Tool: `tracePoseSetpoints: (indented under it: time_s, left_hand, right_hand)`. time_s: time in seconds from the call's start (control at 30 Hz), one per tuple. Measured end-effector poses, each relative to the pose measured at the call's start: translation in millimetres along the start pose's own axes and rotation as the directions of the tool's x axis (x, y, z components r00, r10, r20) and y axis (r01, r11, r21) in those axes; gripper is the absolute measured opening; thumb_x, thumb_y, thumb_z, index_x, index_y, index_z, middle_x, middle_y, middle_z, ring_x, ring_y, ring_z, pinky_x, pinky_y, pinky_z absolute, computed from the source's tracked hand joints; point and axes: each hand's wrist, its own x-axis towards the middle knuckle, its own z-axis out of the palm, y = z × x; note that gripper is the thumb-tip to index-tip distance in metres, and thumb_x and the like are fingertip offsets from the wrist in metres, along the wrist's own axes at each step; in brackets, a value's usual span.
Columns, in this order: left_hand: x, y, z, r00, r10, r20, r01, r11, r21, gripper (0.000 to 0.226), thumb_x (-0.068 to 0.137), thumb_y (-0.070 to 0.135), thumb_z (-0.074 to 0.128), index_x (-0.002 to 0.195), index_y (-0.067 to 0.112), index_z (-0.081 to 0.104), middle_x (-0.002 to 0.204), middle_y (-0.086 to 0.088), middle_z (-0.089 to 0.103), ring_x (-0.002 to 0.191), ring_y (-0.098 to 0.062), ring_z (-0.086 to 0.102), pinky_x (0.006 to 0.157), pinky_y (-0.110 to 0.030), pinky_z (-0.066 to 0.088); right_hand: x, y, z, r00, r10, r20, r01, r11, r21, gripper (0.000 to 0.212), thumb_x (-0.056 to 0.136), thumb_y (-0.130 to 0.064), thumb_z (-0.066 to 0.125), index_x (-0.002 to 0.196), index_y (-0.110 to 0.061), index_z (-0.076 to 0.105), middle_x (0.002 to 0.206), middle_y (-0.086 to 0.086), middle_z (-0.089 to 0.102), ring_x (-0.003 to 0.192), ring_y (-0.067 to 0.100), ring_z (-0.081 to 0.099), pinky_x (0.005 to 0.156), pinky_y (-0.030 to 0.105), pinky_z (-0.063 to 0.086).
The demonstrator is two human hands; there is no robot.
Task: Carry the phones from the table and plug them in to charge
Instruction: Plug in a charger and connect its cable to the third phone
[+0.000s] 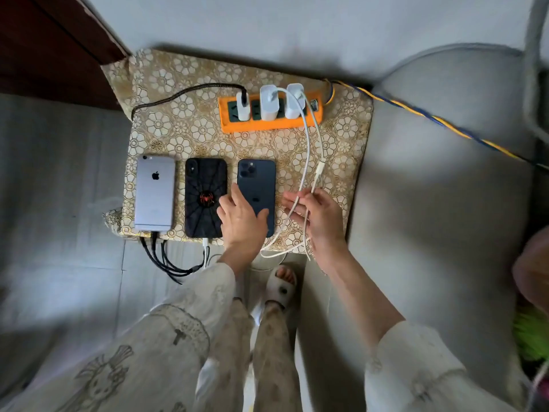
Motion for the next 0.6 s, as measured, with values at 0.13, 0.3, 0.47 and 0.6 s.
tracePoseSetpoints:
  time_s: [0.13, 0.3, 0.47, 0.6]
  left_hand:
    - [7.1, 14.1, 14.6, 0.991, -0.11, -0.076, 0.12, 0.982, 0.143, 0.105, 0.072, 0.047, 0.07, 0.143, 0.009, 0.003, 0.133, -0.018, 0.028, 0.121, -0.035, 0.03, 0.092, -0.05, 0.037]
    - [20.4, 21.8, 25.3, 0.976, -0.192, -0.107, 0.209, 0.961, 0.182, 0.119, 0.061, 0.049, 0.077, 0.144, 0.018, -0.002, 0.13, -0.018, 0.027, 0.117, -0.034, 0.03, 0.089, -0.05, 0.037]
    - [18.8, 23.7, 24.6, 0.97, -0.238, -0.056, 0.244, 0.952, 0.185, 0.121, 0.055, 0.05, 0.079, 0.142, 0.022, 0.0, 0.128, -0.017, 0.026, 0.117, -0.034, 0.028, 0.09, -0.05, 0.036]
    - [18.7, 20.6, 6.1, 0.944, -0.326, 0.057, 0.323, 0.945, 0.046, 0.101, 0.059, 0.045, 0.078, 0.135, 0.011, 0.019, 0.132, -0.02, 0.025, 0.121, -0.034, 0.027, 0.097, -0.047, 0.034]
  right_hand:
    - [-3.8, 2.0, -11.3, 1.0, 0.028, 0.01, -0.028, 1.0, 0.004, 0.021, 0.093, -0.002, 0.042, 0.078, -0.01, 0.053, 0.101, 0.012, 0.066, 0.092, 0.023, 0.066, 0.084, 0.035, 0.055]
    - [-1.3, 4.1, -26.9, 1.0, -0.019, -0.016, 0.017, 0.996, -0.084, 0.024, 0.095, -0.005, 0.042, 0.076, -0.011, 0.057, 0.108, 0.008, 0.063, 0.096, 0.019, 0.062, 0.086, 0.04, 0.055]
    - [-1.4, 7.2, -38.6, 0.988, -0.123, -0.096, 0.086, 0.941, -0.327, 0.032, 0.095, -0.009, 0.043, 0.07, -0.024, 0.057, 0.138, 0.002, 0.048, 0.126, 0.021, 0.046, 0.107, 0.044, 0.039]
    - [2.1, -3.5, -48.1, 0.979, -0.176, -0.107, 0.123, 0.915, -0.384, 0.032, 0.095, -0.01, 0.042, 0.072, -0.026, 0.058, 0.149, 0.0, 0.036, 0.135, 0.019, 0.037, 0.108, 0.045, 0.037]
